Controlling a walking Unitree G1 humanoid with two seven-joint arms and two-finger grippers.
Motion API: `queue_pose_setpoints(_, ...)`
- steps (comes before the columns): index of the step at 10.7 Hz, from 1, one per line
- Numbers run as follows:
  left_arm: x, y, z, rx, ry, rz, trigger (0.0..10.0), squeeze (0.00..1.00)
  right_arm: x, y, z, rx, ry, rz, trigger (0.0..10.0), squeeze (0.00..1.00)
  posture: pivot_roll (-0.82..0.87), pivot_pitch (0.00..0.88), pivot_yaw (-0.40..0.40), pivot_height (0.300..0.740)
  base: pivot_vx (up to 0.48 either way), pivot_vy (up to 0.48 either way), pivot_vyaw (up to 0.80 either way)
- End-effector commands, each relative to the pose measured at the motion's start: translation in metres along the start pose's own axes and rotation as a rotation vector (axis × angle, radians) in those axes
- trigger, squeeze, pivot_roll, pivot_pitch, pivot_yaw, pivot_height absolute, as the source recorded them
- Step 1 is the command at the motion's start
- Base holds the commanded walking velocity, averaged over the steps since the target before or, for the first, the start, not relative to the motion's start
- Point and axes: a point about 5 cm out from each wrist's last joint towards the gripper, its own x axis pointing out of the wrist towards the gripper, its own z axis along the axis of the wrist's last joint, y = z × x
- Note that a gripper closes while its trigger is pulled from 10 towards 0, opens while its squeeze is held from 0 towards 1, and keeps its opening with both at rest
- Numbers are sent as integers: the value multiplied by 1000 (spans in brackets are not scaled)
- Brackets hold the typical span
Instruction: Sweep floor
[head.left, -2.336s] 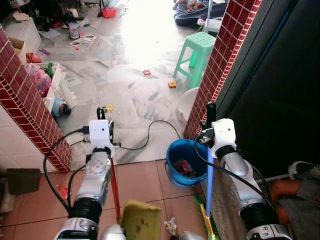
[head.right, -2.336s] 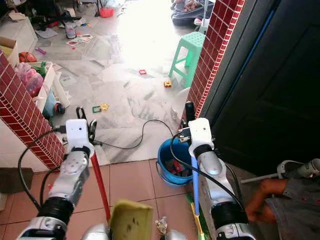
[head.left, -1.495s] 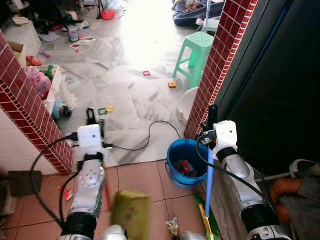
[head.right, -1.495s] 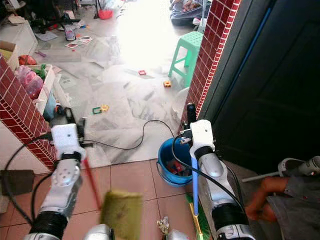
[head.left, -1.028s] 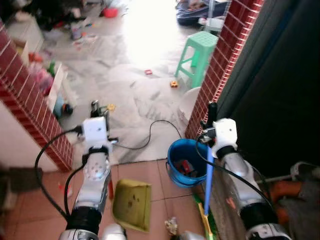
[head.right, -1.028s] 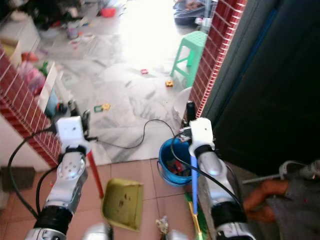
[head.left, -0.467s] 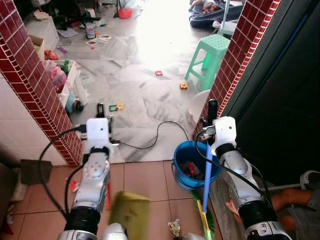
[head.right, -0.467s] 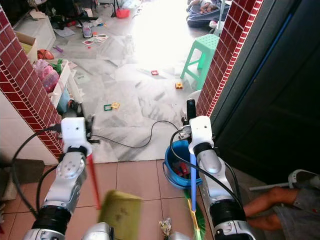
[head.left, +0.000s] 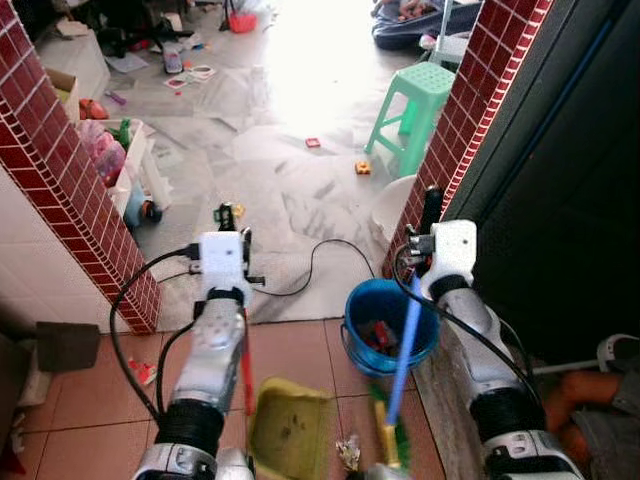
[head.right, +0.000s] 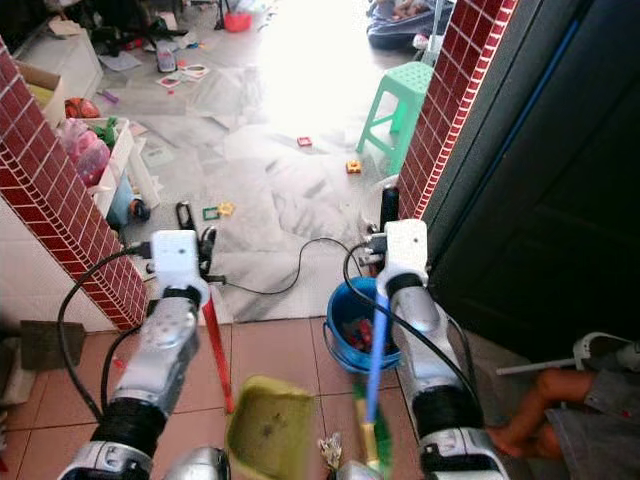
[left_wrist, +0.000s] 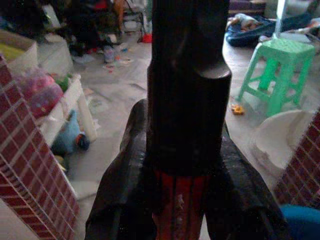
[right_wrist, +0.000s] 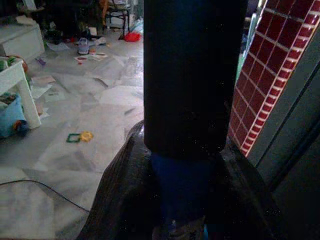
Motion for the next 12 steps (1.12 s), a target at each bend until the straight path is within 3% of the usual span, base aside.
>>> queue_pose_setpoints(1, 8, -2, 10, 29, -65, 27, 10000, 0, 3, -6, 12, 36, -30, -50, 10000, 0, -36, 43, -28, 740, 0, 0, 0)
queue_pose_setpoints(5, 13, -25, -6, -30, 17, 15, 10000, 0, 6, -9, 18, 76, -18, -112, 10000, 0, -58, 63, -43, 740, 0, 0, 0)
queue_pose_setpoints(7, 12, -40, -12, -67, 60, -24, 10000, 0, 9, -11, 20, 180, -5, -163, 10000, 0, -63, 73, -40, 740, 0, 0, 0)
queue_pose_setpoints(9, 10, -43, -19, -69, 82, -35, 10000, 0, 14, -6, 33, 403, -24, -206, 10000, 0, -73, 73, -26, 740, 0, 0, 0)
queue_pose_setpoints(12, 14, -41, -16, -62, 61, -19, 10000, 0, 18, -8, 47, 465, -41, -205, 10000, 0, -81, 64, -22, 740, 0, 0, 0)
